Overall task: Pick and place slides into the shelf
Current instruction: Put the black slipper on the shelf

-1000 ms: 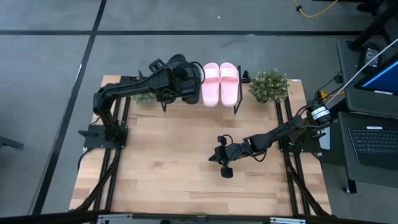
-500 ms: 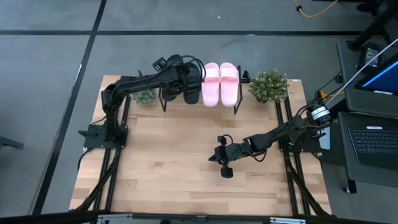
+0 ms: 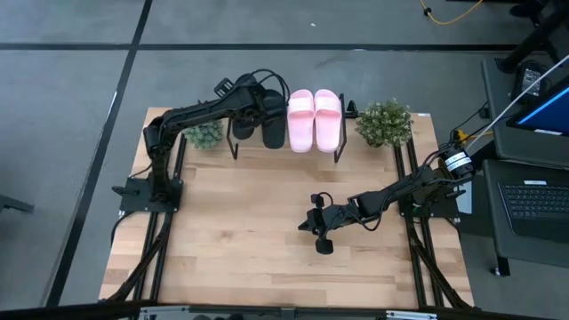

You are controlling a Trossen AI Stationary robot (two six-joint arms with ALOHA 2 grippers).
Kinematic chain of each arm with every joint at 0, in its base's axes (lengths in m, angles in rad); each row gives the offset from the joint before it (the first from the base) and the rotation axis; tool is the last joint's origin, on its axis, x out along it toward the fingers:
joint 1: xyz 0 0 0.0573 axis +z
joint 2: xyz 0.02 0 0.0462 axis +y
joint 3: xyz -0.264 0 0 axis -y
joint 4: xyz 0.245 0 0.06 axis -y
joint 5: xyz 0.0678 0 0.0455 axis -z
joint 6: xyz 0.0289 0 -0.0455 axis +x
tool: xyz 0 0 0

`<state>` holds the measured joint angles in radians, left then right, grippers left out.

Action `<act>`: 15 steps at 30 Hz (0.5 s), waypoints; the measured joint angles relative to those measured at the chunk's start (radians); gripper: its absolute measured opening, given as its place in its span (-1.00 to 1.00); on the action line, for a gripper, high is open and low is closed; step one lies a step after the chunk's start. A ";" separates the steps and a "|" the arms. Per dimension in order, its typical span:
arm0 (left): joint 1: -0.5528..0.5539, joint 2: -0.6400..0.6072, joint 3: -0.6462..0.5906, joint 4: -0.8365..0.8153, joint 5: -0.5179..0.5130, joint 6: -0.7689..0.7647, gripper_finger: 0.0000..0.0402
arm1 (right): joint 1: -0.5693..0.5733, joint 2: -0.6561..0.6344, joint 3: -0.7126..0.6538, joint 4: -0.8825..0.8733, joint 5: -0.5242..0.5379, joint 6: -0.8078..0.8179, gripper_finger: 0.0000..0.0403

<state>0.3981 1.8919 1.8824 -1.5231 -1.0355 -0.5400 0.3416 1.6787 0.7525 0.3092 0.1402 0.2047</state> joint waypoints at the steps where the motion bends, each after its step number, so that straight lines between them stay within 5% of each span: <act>1: 0.000 0.000 0.000 0.006 0.000 0.001 -1.00 | 0.000 0.000 0.000 0.000 0.000 0.000 -0.90; 15: 0.034 0.035 0.001 0.050 0.034 0.039 -1.00 | 0.000 0.000 0.000 0.000 0.000 0.009 -0.90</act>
<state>0.4324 1.9272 1.8829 -1.4729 -1.0020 -0.5013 0.3416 1.6787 0.7525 0.3092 0.1402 0.2135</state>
